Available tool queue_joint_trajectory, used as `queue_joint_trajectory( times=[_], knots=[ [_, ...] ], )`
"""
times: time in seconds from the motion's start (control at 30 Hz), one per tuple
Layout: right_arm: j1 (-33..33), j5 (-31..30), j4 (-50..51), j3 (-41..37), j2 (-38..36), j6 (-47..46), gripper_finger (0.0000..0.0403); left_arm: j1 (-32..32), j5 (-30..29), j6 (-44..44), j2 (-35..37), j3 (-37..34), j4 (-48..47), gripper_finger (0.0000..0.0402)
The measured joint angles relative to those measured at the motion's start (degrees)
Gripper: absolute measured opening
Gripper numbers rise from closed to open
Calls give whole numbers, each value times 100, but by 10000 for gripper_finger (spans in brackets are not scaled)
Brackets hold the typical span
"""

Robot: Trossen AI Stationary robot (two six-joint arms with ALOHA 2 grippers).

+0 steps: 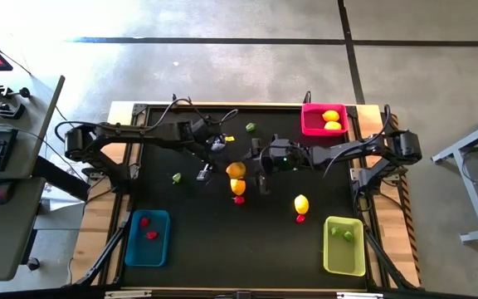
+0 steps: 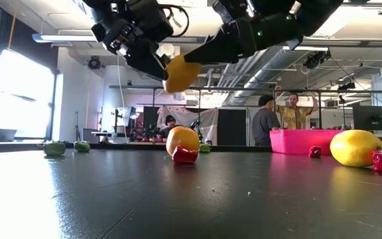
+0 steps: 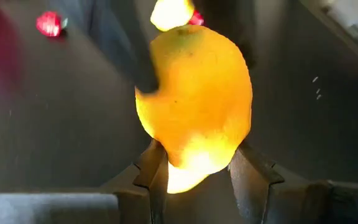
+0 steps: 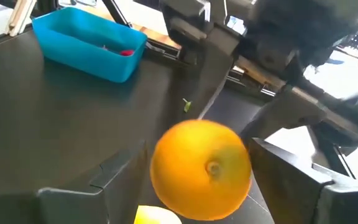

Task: Sort produce into baskets
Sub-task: Put the lemon into the pink bin

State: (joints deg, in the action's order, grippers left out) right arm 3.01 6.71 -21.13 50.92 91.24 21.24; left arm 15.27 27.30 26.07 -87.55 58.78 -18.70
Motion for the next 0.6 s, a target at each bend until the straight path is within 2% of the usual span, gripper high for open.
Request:
queue_joint_trajectory(
  times=[0.23, 0.5, 0.6],
  knots=[
    [0, -3, 97, 0, -7, -38, 268, -2, 174, -88, 9, 0, 195, 115],
    [0, -183, 138, 0, -7, -149, 208, 0, 89, -142, -4, -4, 234, 134],
    [0, -270, 170, 0, -16, -192, 200, -2, 27, -292, -4, -7, 243, 153]
  ],
)
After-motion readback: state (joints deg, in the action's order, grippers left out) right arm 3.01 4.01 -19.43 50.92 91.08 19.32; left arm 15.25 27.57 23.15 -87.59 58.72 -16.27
